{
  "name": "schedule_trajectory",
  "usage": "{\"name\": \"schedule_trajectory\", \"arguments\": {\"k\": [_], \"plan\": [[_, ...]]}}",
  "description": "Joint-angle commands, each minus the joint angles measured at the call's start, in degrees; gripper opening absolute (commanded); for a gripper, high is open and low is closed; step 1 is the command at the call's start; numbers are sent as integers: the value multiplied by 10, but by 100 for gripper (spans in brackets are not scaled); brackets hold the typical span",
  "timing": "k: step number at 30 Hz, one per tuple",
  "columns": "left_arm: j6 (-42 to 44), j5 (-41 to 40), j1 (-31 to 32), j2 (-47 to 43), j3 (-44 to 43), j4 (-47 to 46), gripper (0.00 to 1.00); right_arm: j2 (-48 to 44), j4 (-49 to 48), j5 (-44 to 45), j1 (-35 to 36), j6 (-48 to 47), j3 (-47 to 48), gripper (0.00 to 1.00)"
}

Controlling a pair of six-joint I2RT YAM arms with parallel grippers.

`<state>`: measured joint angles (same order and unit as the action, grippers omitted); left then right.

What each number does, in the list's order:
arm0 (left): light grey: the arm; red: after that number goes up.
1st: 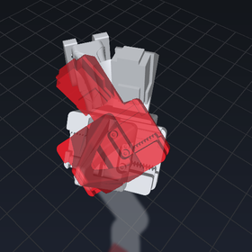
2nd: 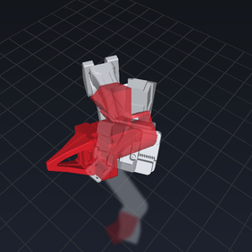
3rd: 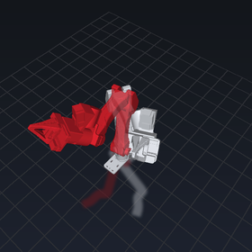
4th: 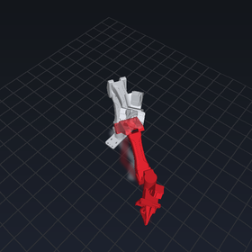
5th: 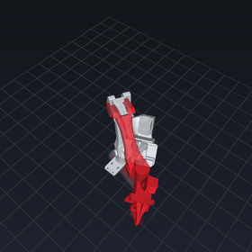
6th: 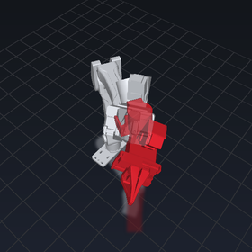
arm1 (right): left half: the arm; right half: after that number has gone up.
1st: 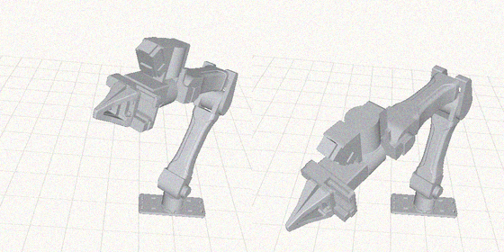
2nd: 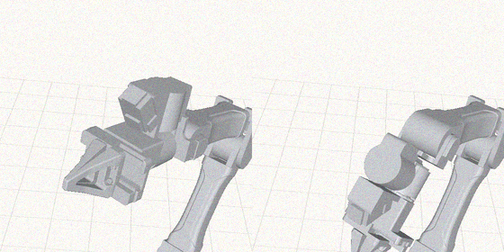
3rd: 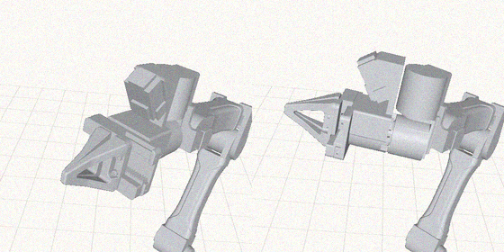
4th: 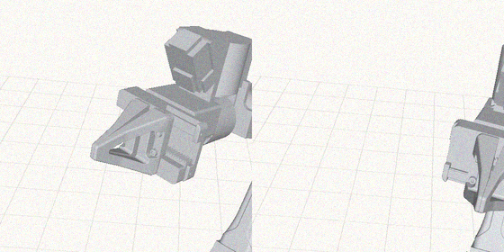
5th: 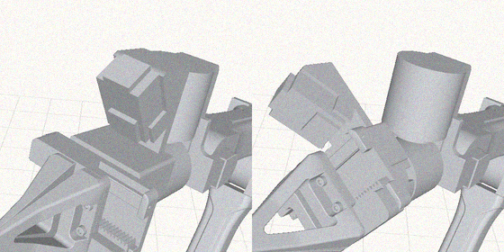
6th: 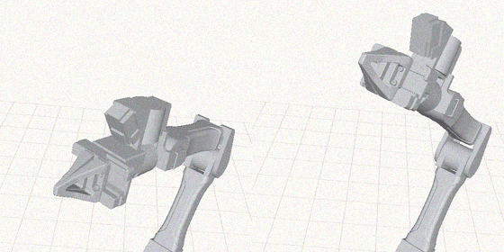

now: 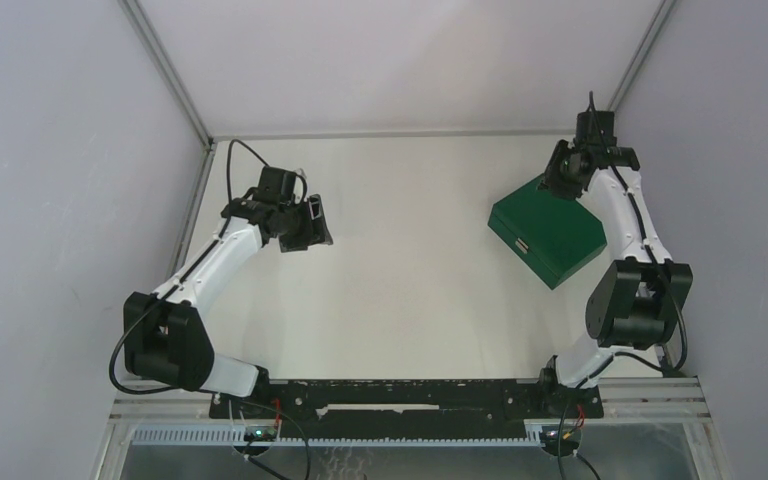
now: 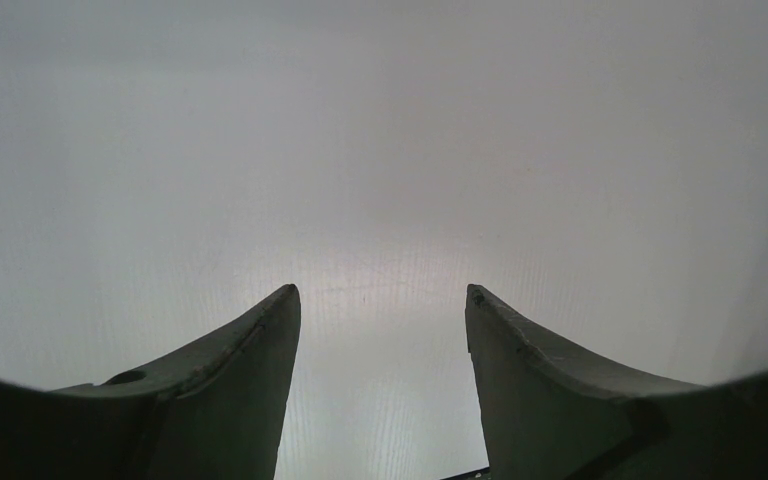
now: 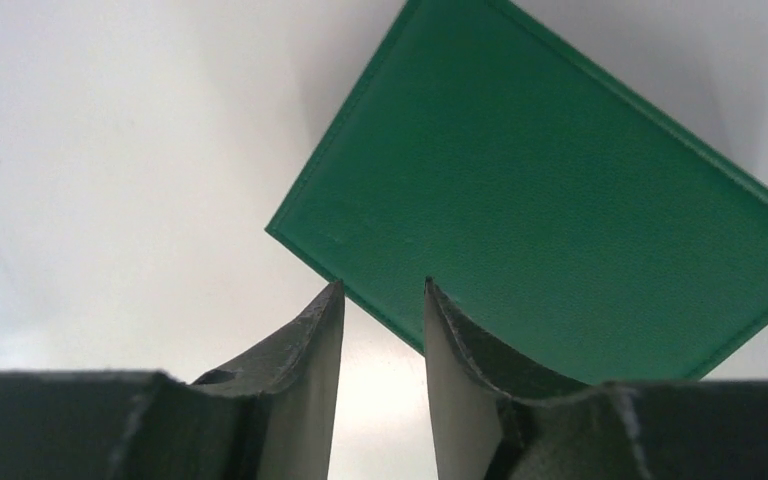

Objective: Organize the mixed jewelry

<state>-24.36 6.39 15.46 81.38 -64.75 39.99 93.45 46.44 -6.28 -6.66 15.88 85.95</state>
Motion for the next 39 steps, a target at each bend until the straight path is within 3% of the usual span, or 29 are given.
{"name": "schedule_trajectory", "arguments": {"k": [1, 7, 12, 22, 31, 34, 39], "plan": [[10, 7, -3, -5, -29, -8, 66, 5, 13, 94, 28, 1, 43, 41], [6, 6, -4, -10, -24, -11, 67, 82, -42, 76, 30, 52, -50, 40], [5, 0, -4, -21, -17, -10, 67, 135, -20, 81, 47, 63, -70, 34], [6, 1, -4, -19, -25, -4, 67, -57, -38, 120, 37, 58, -74, 38], [0, 4, -4, -19, -24, -7, 67, -59, -82, 87, 33, 89, -230, 39], [2, 5, -4, -24, -28, -3, 67, -65, -74, 78, 30, 89, -224, 39], [1, 8, -4, -54, -46, 10, 67, -169, -41, 81, 28, 75, -132, 42]]}}
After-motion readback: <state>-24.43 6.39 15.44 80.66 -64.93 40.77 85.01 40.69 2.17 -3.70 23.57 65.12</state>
